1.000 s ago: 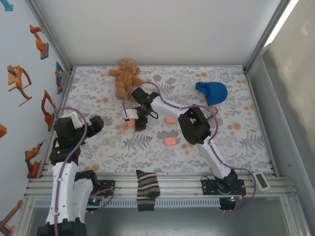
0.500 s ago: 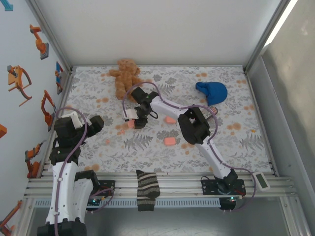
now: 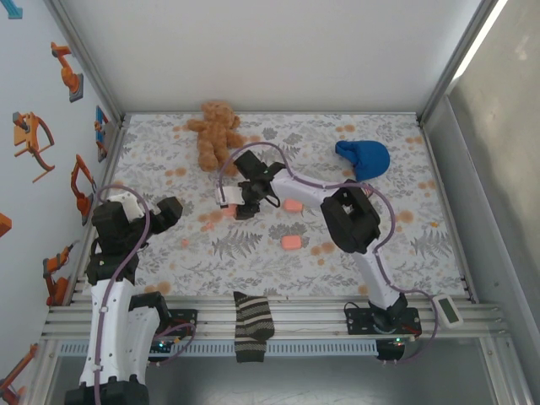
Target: Insert the wireless bluetooth earbuds into the charging case
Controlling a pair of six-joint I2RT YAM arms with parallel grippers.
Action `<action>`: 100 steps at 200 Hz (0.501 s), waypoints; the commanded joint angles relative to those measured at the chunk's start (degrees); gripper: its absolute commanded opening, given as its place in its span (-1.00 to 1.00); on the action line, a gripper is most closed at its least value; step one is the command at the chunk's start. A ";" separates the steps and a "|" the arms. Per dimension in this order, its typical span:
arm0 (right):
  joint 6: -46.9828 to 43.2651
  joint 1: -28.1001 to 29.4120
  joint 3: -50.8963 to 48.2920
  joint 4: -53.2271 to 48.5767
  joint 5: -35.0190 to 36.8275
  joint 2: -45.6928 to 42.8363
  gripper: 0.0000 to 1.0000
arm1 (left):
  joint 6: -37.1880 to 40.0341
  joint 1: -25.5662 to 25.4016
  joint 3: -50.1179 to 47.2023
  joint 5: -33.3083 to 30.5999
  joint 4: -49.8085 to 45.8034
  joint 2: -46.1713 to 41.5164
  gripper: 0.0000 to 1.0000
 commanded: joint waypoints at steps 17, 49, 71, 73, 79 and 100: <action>3.16 -0.92 -9.11 8.21 0.97 -12.60 -0.18 | -0.43 0.37 -0.24 12.21 5.80 0.06 0.97; 5.11 -1.19 -17.41 12.06 2.61 -22.38 -0.18 | -1.88 -0.04 0.10 23.05 12.78 0.19 0.90; 6.67 -1.19 -22.23 14.33 3.24 -28.88 -0.18 | -0.43 -2.02 1.70 27.76 13.35 0.18 0.87; 6.80 -1.19 -22.38 14.44 3.27 -29.08 -0.18 | -0.31 -2.36 1.78 28.03 13.35 0.15 0.87; 7.36 -1.19 -23.49 15.10 3.68 -30.76 -0.18 | 0.09 -3.32 2.10 28.57 13.39 0.11 0.87; 8.23 -1.07 -25.71 15.93 4.35 -35.15 -0.19 | 1.18 -8.21 2.81 29.25 13.73 0.92 0.87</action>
